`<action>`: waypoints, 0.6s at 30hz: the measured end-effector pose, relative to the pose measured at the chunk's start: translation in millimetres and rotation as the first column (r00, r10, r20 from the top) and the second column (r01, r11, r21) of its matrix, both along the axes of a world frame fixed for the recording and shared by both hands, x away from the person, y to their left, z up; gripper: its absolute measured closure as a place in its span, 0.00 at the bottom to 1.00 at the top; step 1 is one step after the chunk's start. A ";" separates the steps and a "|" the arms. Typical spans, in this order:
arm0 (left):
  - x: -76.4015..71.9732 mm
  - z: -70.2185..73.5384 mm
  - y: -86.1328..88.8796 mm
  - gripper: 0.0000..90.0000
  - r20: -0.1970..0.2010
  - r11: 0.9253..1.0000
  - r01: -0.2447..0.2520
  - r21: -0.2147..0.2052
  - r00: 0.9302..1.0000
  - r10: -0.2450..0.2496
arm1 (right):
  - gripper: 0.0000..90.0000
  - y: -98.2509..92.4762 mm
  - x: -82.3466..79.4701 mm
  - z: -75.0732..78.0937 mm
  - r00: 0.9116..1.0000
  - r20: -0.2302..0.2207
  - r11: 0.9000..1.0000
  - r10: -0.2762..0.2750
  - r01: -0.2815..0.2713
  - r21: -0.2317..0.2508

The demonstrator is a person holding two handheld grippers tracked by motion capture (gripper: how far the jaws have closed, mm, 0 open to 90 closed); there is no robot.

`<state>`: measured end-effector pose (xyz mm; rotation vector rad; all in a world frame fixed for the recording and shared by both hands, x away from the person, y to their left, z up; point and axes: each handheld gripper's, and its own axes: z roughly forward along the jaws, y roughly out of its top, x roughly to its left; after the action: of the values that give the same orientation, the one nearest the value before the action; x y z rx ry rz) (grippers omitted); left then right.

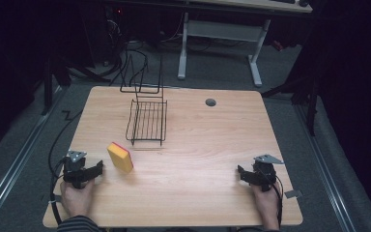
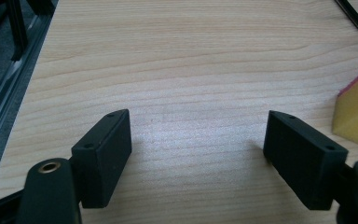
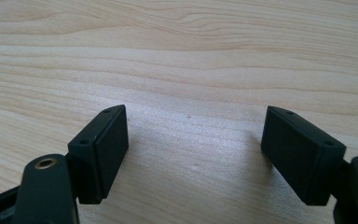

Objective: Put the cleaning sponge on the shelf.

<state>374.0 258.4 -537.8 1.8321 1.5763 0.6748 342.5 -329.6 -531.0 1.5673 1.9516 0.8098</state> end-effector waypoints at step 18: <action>0.0 0.3 0.1 0.26 -0.004 1.000 0.012 0.001 1.000 -0.012 | 0.26 0.1 0.0 0.2 1.000 -0.002 1.000 0.000 0.000 -0.001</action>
<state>374.0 258.5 -537.6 1.8432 1.5664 0.6678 342.5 -329.5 -530.8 1.5686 1.9529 0.8076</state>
